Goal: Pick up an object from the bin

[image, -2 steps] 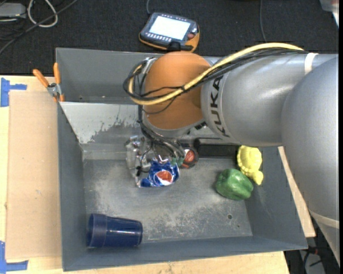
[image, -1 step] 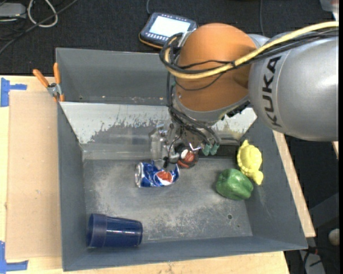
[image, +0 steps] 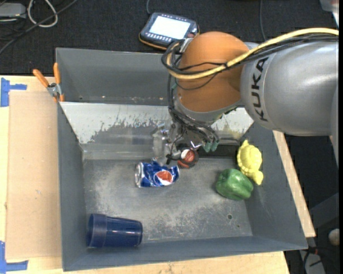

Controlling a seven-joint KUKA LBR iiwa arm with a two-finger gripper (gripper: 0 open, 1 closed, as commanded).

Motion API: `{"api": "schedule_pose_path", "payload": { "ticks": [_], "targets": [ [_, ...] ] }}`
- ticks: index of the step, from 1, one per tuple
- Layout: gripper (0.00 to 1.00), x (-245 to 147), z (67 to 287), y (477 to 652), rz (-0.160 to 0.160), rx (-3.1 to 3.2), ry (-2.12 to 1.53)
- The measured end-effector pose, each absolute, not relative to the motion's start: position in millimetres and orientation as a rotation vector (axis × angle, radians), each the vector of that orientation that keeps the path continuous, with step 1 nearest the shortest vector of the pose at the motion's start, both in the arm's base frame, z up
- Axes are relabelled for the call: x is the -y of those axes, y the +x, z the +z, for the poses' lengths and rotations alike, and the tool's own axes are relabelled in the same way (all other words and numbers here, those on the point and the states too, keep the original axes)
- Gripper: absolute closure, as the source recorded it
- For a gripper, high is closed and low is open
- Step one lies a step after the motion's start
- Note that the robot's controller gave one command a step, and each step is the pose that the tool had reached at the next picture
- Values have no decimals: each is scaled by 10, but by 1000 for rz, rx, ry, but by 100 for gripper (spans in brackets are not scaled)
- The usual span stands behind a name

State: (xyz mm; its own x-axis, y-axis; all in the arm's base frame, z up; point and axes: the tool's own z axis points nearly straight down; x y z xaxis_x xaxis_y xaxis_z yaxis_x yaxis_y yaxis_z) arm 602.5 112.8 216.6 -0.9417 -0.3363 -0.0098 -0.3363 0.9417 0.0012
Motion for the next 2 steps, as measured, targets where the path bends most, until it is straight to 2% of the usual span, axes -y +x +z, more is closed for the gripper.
{"api": "schedule_pose_path", "payload": {
  "ticks": [1,2],
  "targets": [
    [100,-1146,2192,5758,7,-3131,-167],
    [100,-805,1636,6085,5,-3134,-138]
  ]
}}
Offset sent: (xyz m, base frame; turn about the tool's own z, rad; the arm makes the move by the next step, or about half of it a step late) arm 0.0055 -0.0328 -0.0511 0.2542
